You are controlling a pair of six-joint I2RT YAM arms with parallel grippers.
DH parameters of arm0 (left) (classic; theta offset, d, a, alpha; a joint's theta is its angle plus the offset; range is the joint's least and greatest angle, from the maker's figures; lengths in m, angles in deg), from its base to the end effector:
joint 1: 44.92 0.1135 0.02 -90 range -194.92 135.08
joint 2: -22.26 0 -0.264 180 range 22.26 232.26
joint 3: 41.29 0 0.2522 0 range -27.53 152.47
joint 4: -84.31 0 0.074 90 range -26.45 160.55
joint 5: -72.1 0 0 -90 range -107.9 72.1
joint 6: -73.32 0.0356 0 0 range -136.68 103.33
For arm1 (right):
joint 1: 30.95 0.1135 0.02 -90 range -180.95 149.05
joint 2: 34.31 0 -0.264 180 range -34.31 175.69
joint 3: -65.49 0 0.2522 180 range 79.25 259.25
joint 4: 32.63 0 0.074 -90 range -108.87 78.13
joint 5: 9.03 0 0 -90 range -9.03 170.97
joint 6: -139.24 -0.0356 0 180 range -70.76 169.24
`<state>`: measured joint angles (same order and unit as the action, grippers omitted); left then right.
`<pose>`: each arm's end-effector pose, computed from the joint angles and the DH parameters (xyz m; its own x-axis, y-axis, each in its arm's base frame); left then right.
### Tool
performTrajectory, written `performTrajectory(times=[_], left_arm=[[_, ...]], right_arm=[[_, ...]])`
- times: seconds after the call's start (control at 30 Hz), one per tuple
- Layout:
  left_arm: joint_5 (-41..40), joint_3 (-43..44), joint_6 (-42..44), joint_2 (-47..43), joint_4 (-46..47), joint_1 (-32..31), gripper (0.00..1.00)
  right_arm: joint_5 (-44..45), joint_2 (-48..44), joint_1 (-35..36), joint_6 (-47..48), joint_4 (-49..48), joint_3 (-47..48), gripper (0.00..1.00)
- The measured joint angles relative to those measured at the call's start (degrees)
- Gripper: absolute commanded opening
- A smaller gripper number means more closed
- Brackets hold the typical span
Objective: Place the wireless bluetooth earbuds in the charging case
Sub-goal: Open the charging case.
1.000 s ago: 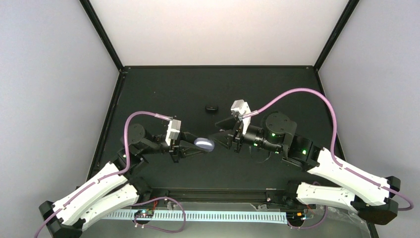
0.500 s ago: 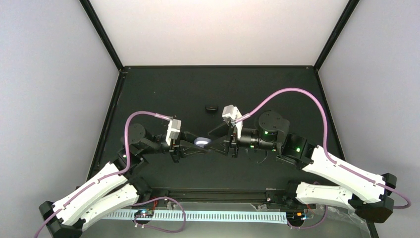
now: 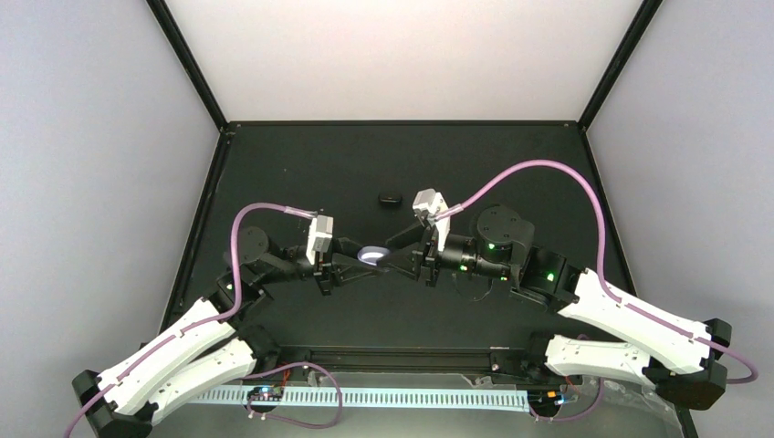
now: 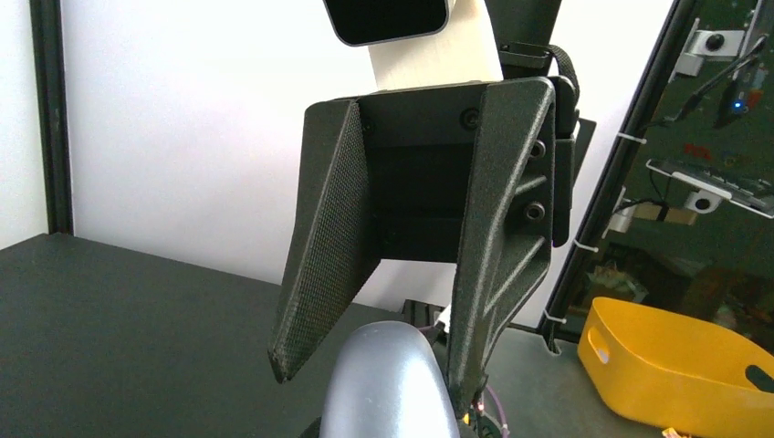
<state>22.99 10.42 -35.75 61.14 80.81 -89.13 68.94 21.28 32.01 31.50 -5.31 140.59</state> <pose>0.0984 -0.1282 0.3516 -0.2137 -0.1367 -0.9673 0.9738 0.0495 -0.2221 0.0917 0.1961 0.4007 -0.3529 -0.0358 -0.9350 -0.9003 0.2852 0.3288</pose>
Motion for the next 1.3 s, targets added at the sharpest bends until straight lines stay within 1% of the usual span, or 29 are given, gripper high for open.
performTrajectory(times=[0.4,0.7,0.97,1.3], left_arm=[[-1.29,-0.72,-0.39,0.13,-0.28,0.00,0.01],[-1.31,-1.92,-1.95,0.70,-0.11,0.00,0.02],[-1.14,-2.14,-3.08,1.07,0.48,0.00,0.02],[-1.46,-4.39,-7.82,1.88,3.17,0.00,0.02]], right_arm=[[2.62,-0.26,-0.42,-2.27,0.24,-0.02,0.46],[6.99,-0.26,-1.53,-3.37,0.22,-0.15,0.46],[8.48,-0.24,-1.92,-3.37,0.28,-0.35,0.48],[8.70,0.48,-2.05,-2.69,1.27,-0.85,0.48]])
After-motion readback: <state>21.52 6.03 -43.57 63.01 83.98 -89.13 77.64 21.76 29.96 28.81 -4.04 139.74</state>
